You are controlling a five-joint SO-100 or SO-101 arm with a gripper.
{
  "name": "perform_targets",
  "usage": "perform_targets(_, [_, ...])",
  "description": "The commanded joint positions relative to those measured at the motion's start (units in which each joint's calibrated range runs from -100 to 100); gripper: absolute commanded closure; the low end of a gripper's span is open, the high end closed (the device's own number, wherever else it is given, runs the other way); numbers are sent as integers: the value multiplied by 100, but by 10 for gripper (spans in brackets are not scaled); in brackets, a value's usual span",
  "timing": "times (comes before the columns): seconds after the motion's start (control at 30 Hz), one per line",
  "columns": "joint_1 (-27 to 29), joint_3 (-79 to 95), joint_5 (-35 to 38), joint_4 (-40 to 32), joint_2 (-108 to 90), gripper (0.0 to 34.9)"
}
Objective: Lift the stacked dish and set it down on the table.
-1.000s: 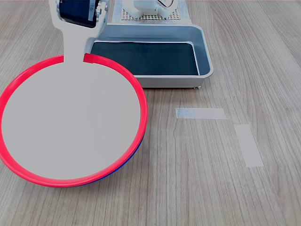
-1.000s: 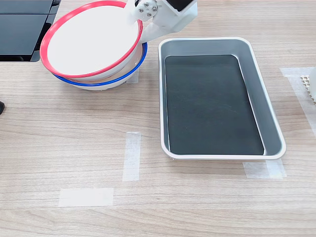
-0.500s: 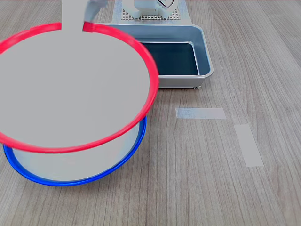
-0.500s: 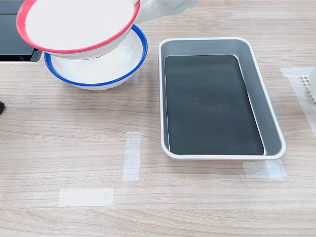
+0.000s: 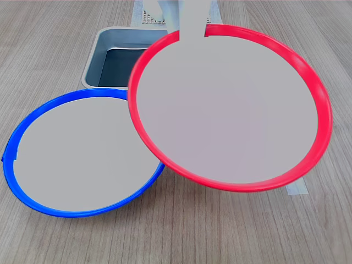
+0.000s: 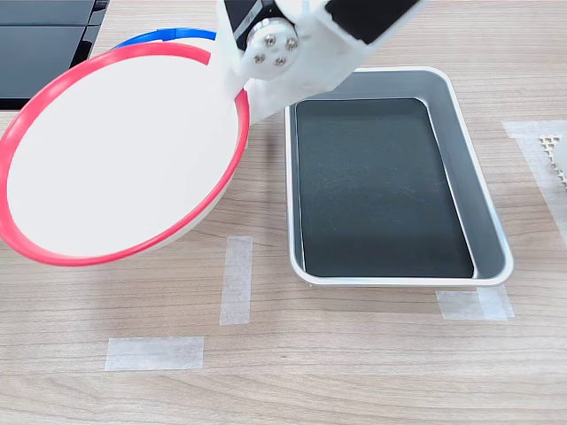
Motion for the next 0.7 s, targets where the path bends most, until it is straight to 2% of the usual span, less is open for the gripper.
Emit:
perform_targets(0.0, [-320, -369, -34, 40, 174, 349])
perform_targets(0.23, [-649, -478, -49, -125, 797, 349])
perform_targets(0.67, [-640, -605, -24, -554, 1368, 349])
